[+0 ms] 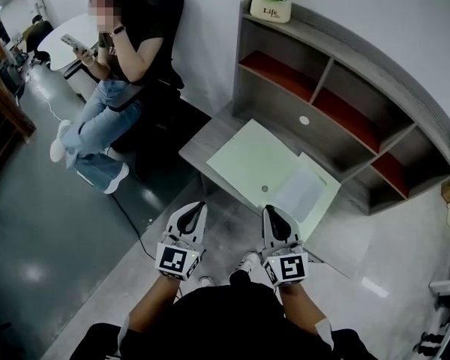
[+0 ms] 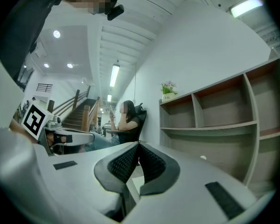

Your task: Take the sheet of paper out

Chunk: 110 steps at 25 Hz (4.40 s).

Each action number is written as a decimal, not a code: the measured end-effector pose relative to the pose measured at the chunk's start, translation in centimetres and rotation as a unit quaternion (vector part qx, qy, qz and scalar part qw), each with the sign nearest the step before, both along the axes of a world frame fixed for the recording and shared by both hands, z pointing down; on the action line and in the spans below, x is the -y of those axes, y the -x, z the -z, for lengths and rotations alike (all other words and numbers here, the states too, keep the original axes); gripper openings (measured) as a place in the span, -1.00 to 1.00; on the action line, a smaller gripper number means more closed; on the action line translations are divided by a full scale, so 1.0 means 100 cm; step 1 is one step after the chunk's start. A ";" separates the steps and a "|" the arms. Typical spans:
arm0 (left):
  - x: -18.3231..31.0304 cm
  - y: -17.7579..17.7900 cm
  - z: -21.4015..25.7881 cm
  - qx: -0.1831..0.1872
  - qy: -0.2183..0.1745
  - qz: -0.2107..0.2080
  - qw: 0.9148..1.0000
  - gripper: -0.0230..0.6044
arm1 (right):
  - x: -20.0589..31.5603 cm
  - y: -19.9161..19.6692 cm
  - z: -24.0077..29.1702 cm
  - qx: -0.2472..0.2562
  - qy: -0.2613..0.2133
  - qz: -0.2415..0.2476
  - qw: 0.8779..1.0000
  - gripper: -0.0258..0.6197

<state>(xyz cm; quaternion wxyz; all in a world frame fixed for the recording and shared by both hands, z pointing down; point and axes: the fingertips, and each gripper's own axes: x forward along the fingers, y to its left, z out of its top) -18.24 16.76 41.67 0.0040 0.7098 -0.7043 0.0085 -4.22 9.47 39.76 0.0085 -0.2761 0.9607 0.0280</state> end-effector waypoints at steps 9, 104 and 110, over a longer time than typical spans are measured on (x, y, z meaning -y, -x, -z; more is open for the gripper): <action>0.061 -0.013 0.001 0.001 -0.001 -0.008 1.000 -0.91 | 0.058 -0.008 -0.002 0.001 -0.001 0.005 1.000 -0.85; 0.333 -0.119 -0.204 -0.153 0.291 -0.339 0.881 -0.90 | 0.240 -0.118 -0.076 -0.038 0.076 -0.235 0.968 -0.85; 0.328 -0.140 -0.235 -0.166 0.353 -0.366 0.845 -0.61 | 0.230 -0.132 -0.091 -0.048 0.095 -0.242 0.964 -0.85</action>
